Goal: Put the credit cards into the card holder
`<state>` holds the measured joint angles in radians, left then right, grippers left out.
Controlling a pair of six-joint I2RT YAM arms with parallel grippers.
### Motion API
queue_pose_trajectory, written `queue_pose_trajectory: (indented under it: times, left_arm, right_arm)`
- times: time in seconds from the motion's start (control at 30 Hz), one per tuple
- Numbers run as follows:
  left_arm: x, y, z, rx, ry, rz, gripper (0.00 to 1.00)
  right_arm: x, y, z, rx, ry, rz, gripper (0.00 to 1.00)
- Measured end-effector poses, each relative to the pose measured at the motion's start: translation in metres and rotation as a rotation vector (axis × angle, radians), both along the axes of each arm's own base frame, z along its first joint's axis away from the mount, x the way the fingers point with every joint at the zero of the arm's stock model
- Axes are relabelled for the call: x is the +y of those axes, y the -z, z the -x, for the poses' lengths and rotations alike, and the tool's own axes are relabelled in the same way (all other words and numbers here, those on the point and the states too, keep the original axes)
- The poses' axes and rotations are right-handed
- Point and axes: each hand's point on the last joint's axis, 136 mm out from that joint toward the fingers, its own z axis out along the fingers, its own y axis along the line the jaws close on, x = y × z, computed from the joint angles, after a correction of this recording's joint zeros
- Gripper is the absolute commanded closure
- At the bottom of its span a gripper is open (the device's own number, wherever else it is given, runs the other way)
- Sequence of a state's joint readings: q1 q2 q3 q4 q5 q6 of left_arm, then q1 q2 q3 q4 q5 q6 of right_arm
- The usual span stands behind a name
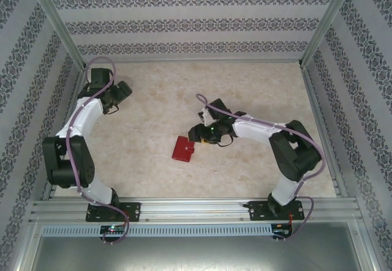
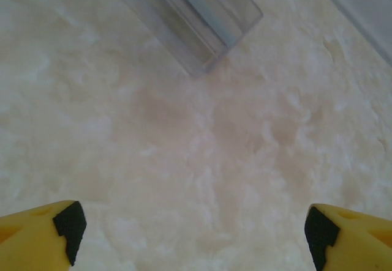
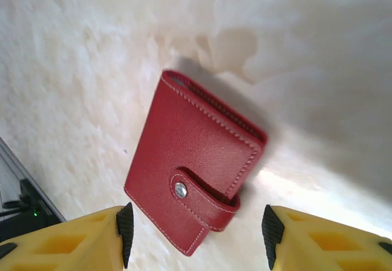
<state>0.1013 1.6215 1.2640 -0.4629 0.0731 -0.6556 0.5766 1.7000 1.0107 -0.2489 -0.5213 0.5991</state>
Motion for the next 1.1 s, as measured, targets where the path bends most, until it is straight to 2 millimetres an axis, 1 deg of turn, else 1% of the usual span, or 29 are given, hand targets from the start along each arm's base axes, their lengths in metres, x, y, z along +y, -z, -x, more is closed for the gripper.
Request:
queue_pose_trajectory:
  times: [0.07,0.17,0.23,0.3,0.37,0.47,0.57,0.6,0.67,0.7,0.73,0.77,0.8,0.97,1.1]
  left_arm:
    - [0.010,0.006,-0.009,0.011,-0.048,0.000,0.18]
    - [0.026,0.016,-0.023,0.027,-0.123,0.012,0.23]
    - [0.035,0.024,-0.032,0.032,-0.168,0.027,0.29]
    - [0.042,0.031,-0.041,0.031,-0.203,0.043,0.37]
    - [0.047,0.037,-0.051,0.023,-0.227,0.058,0.40]
    - [0.049,0.048,-0.067,0.023,-0.252,0.082,0.41]
    - [0.051,0.057,-0.084,0.023,-0.274,0.103,0.44]
    - [0.052,0.059,-0.089,0.021,-0.285,0.109,0.53]
    - [0.054,0.061,-0.096,0.018,-0.306,0.118,0.57]
    - [0.055,0.061,-0.097,0.016,-0.314,0.121,0.58]
    - [0.055,0.061,-0.098,0.015,-0.321,0.123,0.63]
    - [0.055,0.062,-0.098,0.015,-0.329,0.128,0.65]
    - [0.056,0.061,-0.098,0.013,-0.337,0.130,0.69]
    - [0.057,0.061,-0.098,0.010,-0.356,0.139,0.70]
    - [0.058,0.064,-0.102,0.009,-0.362,0.139,0.70]
  right_arm:
    - [-0.014,-0.016,-0.011,-0.060,0.047,0.004,0.40]
    - [-0.032,-0.038,-0.022,-0.158,0.091,0.015,0.39]
    - [-0.040,-0.049,-0.023,-0.216,0.100,0.031,0.39]
    - [-0.045,-0.054,-0.021,-0.249,0.099,0.047,0.38]
    - [-0.050,-0.054,-0.020,-0.265,0.095,0.067,0.38]
    - [-0.059,-0.048,-0.021,-0.261,0.094,0.101,0.38]
    - [-0.067,-0.045,-0.021,-0.253,0.098,0.120,0.38]
    - [-0.068,-0.045,-0.022,-0.253,0.098,0.123,0.38]
    - [-0.070,-0.044,-0.021,-0.253,0.094,0.129,0.38]
    - [-0.070,-0.043,-0.020,-0.249,0.091,0.133,0.38]
    - [-0.070,-0.043,-0.020,-0.247,0.089,0.135,0.38]
    - [-0.071,-0.042,-0.019,-0.245,0.088,0.136,0.38]
    - [-0.071,-0.042,-0.019,-0.243,0.088,0.138,0.38]
    - [-0.073,-0.040,-0.017,-0.234,0.086,0.145,0.38]
    - [-0.073,-0.039,-0.016,-0.232,0.080,0.151,0.38]
